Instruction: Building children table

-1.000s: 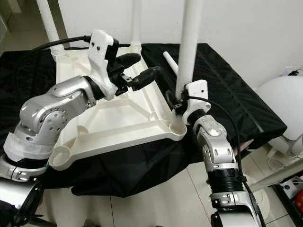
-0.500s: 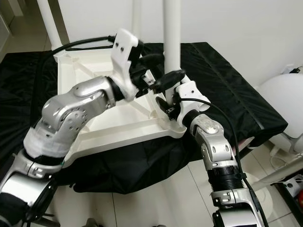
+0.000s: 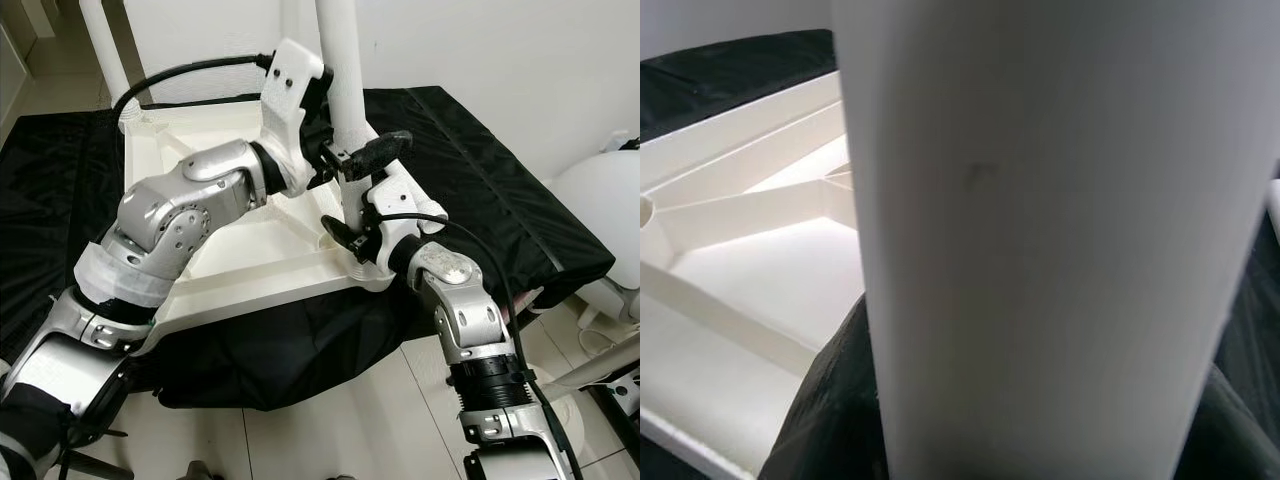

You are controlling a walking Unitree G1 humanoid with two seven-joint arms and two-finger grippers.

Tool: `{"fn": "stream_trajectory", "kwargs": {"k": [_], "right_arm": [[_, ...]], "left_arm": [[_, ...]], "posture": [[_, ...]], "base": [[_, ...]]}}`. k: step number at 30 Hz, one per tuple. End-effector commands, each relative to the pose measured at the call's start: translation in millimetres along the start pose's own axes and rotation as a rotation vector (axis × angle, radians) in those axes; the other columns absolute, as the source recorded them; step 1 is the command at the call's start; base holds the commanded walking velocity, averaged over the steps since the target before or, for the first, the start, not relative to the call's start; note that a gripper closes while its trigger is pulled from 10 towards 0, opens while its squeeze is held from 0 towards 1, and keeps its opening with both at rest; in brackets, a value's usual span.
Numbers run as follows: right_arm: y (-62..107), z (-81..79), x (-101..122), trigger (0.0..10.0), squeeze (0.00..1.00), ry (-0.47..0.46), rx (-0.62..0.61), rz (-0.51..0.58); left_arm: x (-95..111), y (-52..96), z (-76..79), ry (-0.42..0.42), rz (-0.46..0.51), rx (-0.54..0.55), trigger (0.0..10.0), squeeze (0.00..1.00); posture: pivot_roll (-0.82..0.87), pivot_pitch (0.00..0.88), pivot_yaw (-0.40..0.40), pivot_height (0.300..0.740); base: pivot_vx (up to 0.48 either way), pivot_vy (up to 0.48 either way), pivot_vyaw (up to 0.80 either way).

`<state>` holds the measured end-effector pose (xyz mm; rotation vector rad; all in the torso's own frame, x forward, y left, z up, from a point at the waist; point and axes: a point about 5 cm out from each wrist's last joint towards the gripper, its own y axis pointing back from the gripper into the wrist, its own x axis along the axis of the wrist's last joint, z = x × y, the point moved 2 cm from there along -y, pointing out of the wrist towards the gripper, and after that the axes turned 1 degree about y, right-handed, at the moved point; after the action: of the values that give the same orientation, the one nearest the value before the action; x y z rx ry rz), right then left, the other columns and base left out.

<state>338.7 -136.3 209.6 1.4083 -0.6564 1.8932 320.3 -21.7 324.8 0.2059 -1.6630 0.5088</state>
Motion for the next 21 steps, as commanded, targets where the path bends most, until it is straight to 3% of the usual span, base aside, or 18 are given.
{"fn": "stream_trajectory", "kwargs": {"k": [1, 4, 5, 7, 8, 11, 21], "right_arm": [[1.2, -1.8, 2, 10.0, 0.0, 0.014, 0.018, 0.0], [1.9, -0.8, 1, 10.0, 0.0, 0.019, 0.016, -0.006], [2.5, -0.1, 1, 10.0, 0.0, 0.019, 0.016, -0.009], [2.5, -0.1, 1, 10.0, 0.0, 0.019, 0.016, -0.009], [4.1, 0.1, 1, 10.0, 0.0, 0.017, 0.017, -0.013], [5.9, 2.4, -1, 10.0, 0.0, 0.018, 0.011, -0.018], [7.3, 8.5, 2, 10.0, 0.0, 0.03, -0.021, -0.011]], "left_arm": [[7, -1.7, 17.9, 0.009, 0.022, -0.245, 10.0, 0.0], [9, -1.1, 19.4, 0.045, 0.033, -0.272, 10.0, 0.0], [12, -0.4, 20.4, 0.076, 0.041, -0.295, 4.5, 0.0], [12, -0.4, 20.4, 0.076, 0.041, -0.295, 4.5, 0.0], [14, 0.4, 22.1, 0.104, 0.053, -0.314, 0.0, 0.0], [17, 1.7, 22.5, 0.145, 0.069, -0.338, 0.0, 0.0], [19, -1.0, 22.1, 0.147, 0.07, -0.358, 0.0, 0.0]], "posture": [[-0.03, 0.069, 0.013, 0.74], [-0.04, 0.075, 0.014, 0.74], [-0.03, 0.078, 0.015, 0.74], [-0.03, 0.078, 0.015, 0.74], [-0.03, 0.074, 0.016, 0.74], [-0.03, 0.068, 0.019, 0.74], [-0.04, 0.06, 0.027, 0.74]], "base": [[0.0, 0.0, 0.0], [0.0, 0.0, 0.0], [0.0, 0.0, 0.0], [0.0, 0.0, 0.0], [0.0, 0.0, 0.0], [0.0, 0.0, 0.0], [0.0, 0.0, 0.0]]}}
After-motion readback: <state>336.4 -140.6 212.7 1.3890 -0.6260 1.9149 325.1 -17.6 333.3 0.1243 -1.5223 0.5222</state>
